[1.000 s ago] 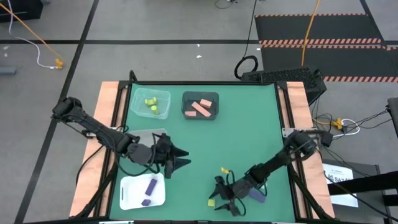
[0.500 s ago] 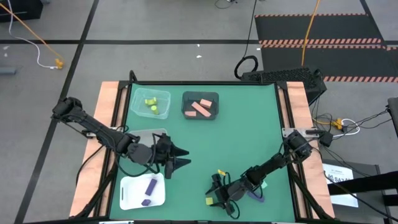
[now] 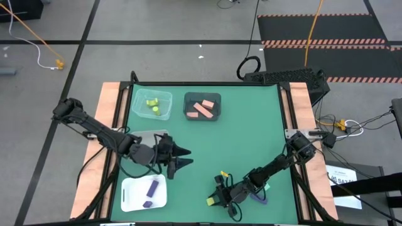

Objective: Sort & place blocks by color
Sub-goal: Put the green block into the transparent bin

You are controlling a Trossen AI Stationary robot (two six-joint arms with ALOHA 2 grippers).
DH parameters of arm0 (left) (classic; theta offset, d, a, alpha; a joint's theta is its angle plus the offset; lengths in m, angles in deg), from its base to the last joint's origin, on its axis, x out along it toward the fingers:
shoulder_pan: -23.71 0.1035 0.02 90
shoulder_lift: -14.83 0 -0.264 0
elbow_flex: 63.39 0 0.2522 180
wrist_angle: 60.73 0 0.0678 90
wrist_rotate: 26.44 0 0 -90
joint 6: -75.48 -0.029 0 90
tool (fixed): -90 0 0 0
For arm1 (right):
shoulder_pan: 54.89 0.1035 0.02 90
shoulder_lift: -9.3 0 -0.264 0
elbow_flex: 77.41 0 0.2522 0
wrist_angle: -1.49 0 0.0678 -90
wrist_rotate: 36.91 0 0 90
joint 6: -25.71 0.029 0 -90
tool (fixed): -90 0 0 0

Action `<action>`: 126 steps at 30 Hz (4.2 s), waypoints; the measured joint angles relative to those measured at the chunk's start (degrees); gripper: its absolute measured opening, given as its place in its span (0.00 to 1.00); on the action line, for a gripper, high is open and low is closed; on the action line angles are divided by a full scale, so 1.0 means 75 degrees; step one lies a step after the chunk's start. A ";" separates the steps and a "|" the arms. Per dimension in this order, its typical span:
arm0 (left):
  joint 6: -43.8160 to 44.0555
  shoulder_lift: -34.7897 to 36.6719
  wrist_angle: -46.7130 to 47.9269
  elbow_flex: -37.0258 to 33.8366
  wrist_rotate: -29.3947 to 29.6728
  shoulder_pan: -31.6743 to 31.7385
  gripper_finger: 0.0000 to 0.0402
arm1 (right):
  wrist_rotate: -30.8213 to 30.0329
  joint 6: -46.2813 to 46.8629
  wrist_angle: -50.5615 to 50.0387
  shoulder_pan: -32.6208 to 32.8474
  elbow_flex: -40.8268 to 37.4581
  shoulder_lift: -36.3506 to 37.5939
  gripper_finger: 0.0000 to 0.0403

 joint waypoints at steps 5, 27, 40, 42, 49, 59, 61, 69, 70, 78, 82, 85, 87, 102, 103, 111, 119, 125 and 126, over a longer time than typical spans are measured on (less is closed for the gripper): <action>0.0152 0.0000 -0.0008 0.0000 0.0004 0.0146 0.57 | 0.0019 0.0018 -0.0324 -0.0039 -0.0041 0.0138 0.28; -0.0356 0.0000 -0.0107 0.0000 0.0002 0.1156 0.57 | -0.2960 -0.1496 -0.1554 -0.1790 -0.1473 0.5070 0.28; 0.0300 -0.0099 -0.0671 -0.0003 -0.0081 0.2067 0.57 | -0.2995 -0.4236 0.0354 -0.2621 -0.1471 0.5286 0.28; 0.0314 -0.0093 -0.0915 -0.0003 -0.0286 0.2193 0.57 | -0.2984 -0.4342 0.0361 -0.2742 -0.1471 0.5286 0.28; 0.0723 -0.0094 -0.0938 -0.0003 -0.0634 0.2487 0.57 | -0.2376 -0.4665 0.0361 -0.2983 -0.1341 0.5285 0.28; 0.0494 -0.0712 -0.1987 0.0000 -0.1206 0.2524 0.57 | -0.1820 -0.4698 0.0364 -0.3446 -0.1141 0.5283 0.28; 0.0510 -0.0867 -0.2303 0.0000 -0.1223 0.2524 0.57 | -0.1806 -0.4662 0.0350 -0.3498 -0.1141 0.5281 0.28; 0.0594 -0.1030 -0.2656 0.0000 -0.1234 0.2569 0.54 | -0.1777 -0.4642 0.0081 -0.3524 -0.1141 0.5278 0.28; 0.0594 -0.1013 -0.2670 0.0000 -0.1229 0.2597 0.52 | -0.1777 -0.4642 0.0080 -0.3524 -0.1141 0.5281 0.28; 0.0457 -0.1014 -0.2634 0.0000 -0.1166 0.2711 0.15 | -0.1797 -0.4790 -0.0053 -0.3516 -0.1130 0.5291 0.28; 0.0279 -0.1014 -0.2539 -0.0001 -0.1199 0.2708 0.15 | -0.1803 -0.4594 -0.0036 -0.3516 -0.1130 0.5284 0.39; 0.0221 -0.1014 -0.2523 -0.0001 -0.1215 0.2701 0.15 | -0.1800 -0.4015 -0.0035 -0.3510 -0.1130 0.5284 0.49; 0.0221 -0.1014 -0.2557 -0.0002 -0.1213 0.2705 0.15 | -0.1803 -0.3326 -0.0045 -0.3501 -0.1130 0.5281 0.54; -0.2244 -0.1011 -0.4319 -0.0003 -0.1781 0.2432 0.15 | -0.1756 0.1833 -0.3569 -0.3156 -0.1130 0.5286 0.62; -0.2509 -0.1011 -0.4482 -0.0003 -0.1843 0.2402 0.15 | -0.1649 0.2279 -0.3919 -0.3113 -0.1133 0.5286 0.62; -0.4769 -0.1006 -0.5753 -0.0003 -0.2391 0.2078 0.15 | 0.0225 0.4553 -0.4652 -0.2714 -0.1783 0.5286 0.62; -0.5264 -0.1003 -0.5899 -0.0002 -0.2125 0.2079 0.15 | 0.0039 0.5343 -0.4101 -0.2289 -0.2331 0.5284 0.62; -0.4863 -0.0909 -0.4671 -0.0003 -0.0276 0.2136 0.19 | -0.0570 0.5237 -0.2878 -0.2280 -0.2589 0.5284 0.62; -0.4816 -0.0855 -0.4349 -0.0003 0.0009 0.2140 0.19 | -0.0569 0.5108 -0.2707 -0.2280 -0.2590 0.5284 0.62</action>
